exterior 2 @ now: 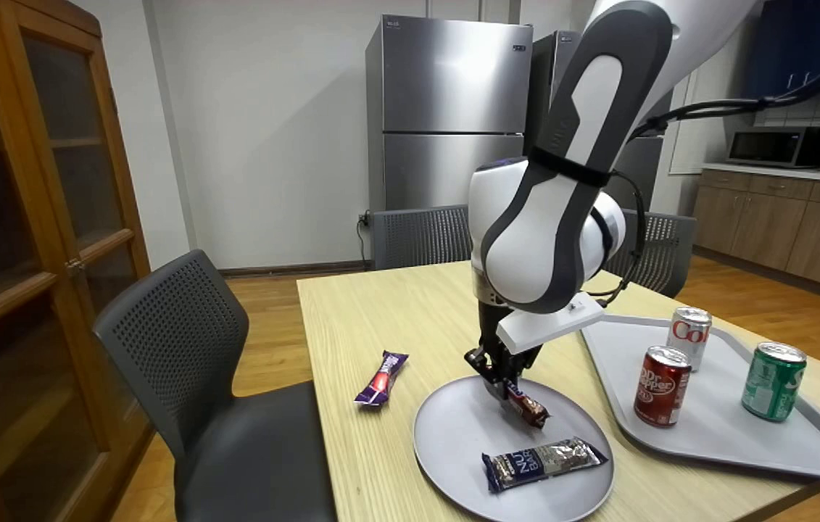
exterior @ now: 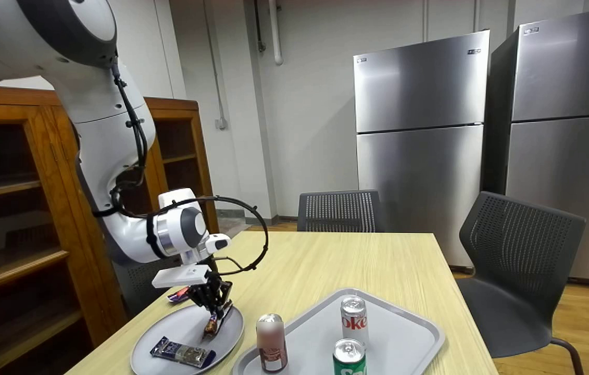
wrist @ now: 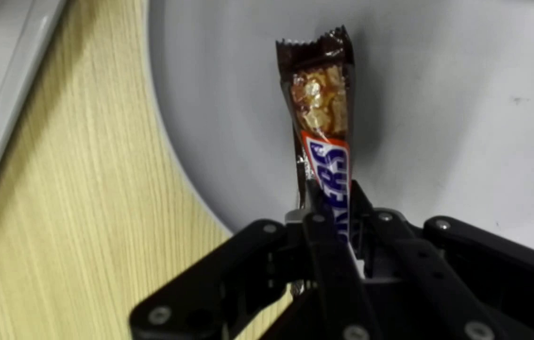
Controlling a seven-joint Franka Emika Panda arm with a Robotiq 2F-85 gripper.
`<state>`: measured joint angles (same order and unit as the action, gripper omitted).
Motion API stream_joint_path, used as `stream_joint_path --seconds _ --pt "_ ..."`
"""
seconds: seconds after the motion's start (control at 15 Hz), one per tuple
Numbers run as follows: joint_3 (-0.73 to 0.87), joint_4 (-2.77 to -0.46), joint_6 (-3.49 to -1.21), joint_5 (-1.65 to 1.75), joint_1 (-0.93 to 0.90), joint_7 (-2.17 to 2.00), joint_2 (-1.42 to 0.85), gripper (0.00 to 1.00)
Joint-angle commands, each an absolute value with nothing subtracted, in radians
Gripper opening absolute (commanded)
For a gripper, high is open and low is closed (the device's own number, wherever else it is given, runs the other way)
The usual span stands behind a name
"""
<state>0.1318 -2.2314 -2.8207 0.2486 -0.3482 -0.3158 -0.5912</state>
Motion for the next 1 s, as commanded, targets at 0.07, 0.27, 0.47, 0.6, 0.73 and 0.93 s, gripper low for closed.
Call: stream_joint_path --seconds 0.07,0.27,0.47,0.6,0.73,0.93 --pt "0.154 -2.223 -2.816 0.266 -0.379 -0.310 -0.544 0.03" --pt "0.156 -2.197 -2.812 0.269 -0.389 -0.312 -0.539 0.03" --pt "0.153 -2.158 -2.803 0.269 -0.393 -0.310 -0.545 0.03" --pt "0.153 -2.126 -2.793 0.267 -0.394 -0.312 -0.554 0.03" --pt "0.150 -2.090 -2.778 0.260 -0.390 -0.313 -0.566 0.03" --pt "0.148 -2.034 -2.752 0.255 -0.386 -0.318 -0.586 0.03"
